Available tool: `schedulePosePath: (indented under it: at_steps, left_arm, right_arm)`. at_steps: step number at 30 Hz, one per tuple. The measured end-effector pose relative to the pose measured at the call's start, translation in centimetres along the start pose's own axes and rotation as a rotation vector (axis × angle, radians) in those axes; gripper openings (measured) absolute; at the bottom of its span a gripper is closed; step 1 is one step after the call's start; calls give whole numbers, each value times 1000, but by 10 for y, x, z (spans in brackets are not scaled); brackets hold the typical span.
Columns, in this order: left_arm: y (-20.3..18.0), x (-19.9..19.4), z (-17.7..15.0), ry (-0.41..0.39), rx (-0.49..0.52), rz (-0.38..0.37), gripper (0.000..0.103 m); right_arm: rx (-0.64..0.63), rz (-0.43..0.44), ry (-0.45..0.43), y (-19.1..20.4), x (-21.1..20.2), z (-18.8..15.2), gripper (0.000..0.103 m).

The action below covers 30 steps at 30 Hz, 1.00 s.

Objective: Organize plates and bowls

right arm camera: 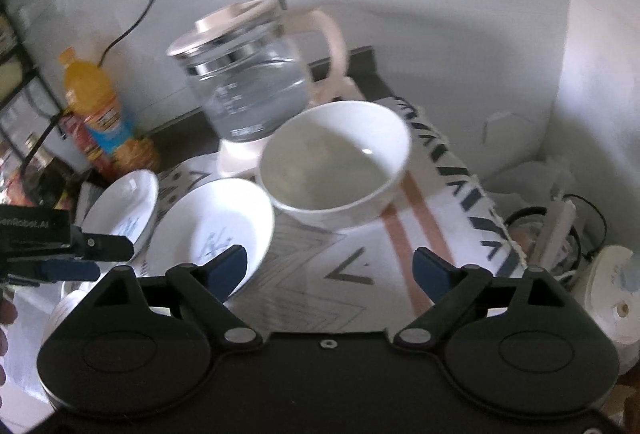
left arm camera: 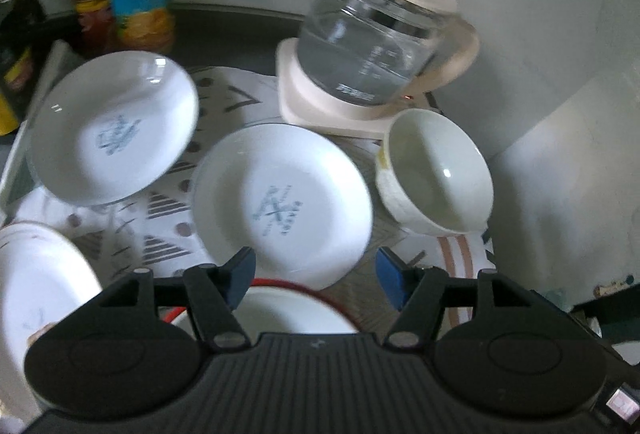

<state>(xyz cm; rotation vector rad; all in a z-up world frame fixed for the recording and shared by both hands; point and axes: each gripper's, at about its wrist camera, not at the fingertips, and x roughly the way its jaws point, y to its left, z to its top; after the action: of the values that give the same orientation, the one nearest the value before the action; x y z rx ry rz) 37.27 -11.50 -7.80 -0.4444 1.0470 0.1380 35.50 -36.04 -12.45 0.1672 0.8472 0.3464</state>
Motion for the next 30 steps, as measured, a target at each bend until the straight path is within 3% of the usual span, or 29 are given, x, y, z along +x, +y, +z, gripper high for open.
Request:
schedulePosePath:
  at_steps: [10, 18, 23, 26, 30]
  left_arm:
    - [-19, 39, 27, 13, 34, -41, 64]
    - [-32, 75, 48, 3, 55, -45, 64]
    - [-39, 96, 52, -9, 52, -58, 64]
    - [-42, 110, 54, -11, 36, -66, 60]
    - [-44, 128, 57, 8, 4, -79, 45]
  right_arm:
    - [75, 1, -83, -23, 8, 5, 98]
    - [103, -38, -132, -31, 35, 15, 98]
    - [141, -40, -113, -36, 57, 23, 97]
    - [167, -44, -101, -40, 70, 25, 90]
    - [242, -76, -62, -49, 89, 25, 65]
